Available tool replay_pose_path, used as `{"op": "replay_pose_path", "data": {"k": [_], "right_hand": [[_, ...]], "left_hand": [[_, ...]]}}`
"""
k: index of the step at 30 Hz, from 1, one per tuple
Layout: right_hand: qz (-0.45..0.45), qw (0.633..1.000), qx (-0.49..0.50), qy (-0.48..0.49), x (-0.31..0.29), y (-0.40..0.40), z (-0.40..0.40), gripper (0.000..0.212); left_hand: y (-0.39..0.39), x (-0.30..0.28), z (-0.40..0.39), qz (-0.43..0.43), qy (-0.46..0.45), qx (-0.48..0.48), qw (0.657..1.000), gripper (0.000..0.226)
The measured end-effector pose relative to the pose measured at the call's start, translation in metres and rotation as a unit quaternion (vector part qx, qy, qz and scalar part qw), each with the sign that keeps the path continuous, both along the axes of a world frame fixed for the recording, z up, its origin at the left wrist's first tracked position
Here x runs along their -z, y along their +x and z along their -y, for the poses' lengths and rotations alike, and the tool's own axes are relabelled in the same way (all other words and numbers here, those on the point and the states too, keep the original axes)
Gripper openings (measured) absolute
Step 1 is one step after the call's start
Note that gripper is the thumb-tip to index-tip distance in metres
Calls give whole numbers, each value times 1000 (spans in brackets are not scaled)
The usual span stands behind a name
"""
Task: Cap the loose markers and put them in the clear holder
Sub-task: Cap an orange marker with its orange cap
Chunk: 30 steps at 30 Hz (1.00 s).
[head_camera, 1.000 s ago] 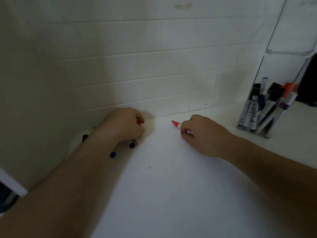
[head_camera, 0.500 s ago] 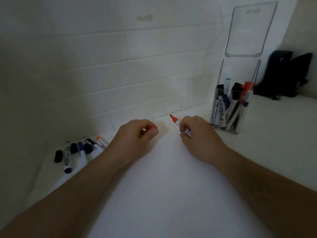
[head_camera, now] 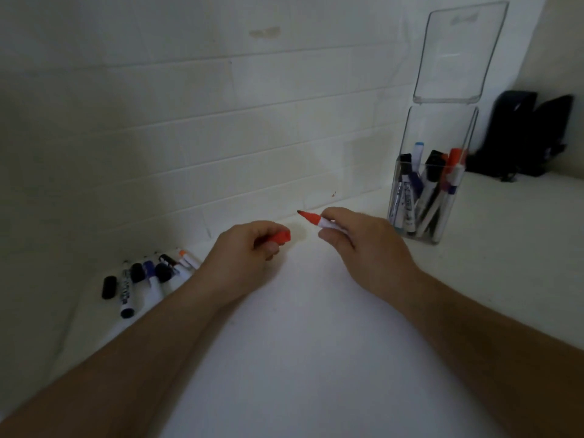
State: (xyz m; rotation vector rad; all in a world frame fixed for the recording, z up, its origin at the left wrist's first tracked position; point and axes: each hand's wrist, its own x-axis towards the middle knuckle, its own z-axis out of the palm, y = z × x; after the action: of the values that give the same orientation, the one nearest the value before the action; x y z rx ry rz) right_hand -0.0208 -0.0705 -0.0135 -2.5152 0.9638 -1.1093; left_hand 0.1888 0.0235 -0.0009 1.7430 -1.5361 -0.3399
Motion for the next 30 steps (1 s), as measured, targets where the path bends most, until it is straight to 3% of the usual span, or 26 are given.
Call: {"op": "replay_pose_path", "data": {"k": [8,16,19,24,30], "right_hand": [[-34,995,-9,-98,5,2,2,30],[-88,987,6,-133,4,3,0,33],[-96,987,1,-126,0,3,-7,30],[-120,983,10,-140,-3,3,-14,39],[-128,987,-10,-98,-2,6,-19,47]], "left_hand": [[0,-2,1,11,-9,11,1000,33],[-13,-5,-6,141,-11,49,989,20],[-18,0,-5,107,-21,63,992,22],[-26,6,-6,-42,-56,41,997,20],[-35,5,-9,-52,-70,42,995,25]]}}
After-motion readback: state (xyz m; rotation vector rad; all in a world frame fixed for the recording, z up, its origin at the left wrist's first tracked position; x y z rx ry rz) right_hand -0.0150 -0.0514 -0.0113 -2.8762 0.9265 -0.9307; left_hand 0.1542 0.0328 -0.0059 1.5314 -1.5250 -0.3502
